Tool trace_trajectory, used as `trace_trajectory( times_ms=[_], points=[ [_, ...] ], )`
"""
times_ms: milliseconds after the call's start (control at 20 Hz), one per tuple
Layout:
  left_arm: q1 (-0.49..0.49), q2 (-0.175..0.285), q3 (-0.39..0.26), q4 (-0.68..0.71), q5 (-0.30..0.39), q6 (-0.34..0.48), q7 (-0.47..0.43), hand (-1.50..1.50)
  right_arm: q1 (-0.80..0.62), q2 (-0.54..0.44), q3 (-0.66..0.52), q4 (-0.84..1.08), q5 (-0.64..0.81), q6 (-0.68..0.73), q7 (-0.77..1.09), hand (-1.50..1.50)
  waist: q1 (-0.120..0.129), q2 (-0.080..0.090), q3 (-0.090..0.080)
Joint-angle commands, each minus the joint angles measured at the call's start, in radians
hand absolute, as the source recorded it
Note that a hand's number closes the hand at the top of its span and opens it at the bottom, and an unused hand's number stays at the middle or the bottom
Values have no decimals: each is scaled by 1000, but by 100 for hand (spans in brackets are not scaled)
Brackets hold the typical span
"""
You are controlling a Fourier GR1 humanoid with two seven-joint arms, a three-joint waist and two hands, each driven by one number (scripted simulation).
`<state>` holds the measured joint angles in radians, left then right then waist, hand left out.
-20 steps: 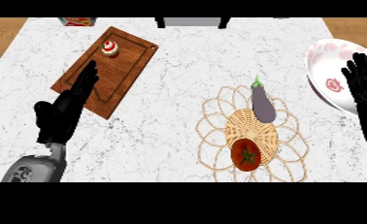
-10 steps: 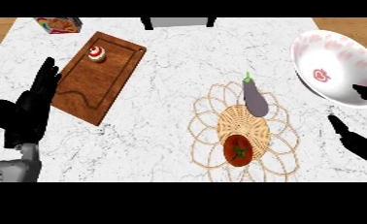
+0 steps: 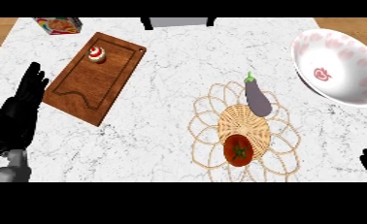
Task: Pick the tomato from the placemat and place it in the bowl
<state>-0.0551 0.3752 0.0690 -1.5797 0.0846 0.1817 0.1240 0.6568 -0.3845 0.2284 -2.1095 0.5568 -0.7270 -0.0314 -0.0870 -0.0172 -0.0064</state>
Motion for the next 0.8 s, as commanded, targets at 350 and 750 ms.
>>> trace_trajectory(
  times_ms=[350, 750],
  points=[
    [-82, 10, -6, 15, 7, -55, 18, 0, 408, 203, 248, -364, 546, 16, 179, -150, 77, 22, 3],
    [-91, -36, -58, -9, -41, -15, 14, 0, 417, 128, 178, -406, 603, 324, 368, -150, 119, 40, -1]
  ],
)
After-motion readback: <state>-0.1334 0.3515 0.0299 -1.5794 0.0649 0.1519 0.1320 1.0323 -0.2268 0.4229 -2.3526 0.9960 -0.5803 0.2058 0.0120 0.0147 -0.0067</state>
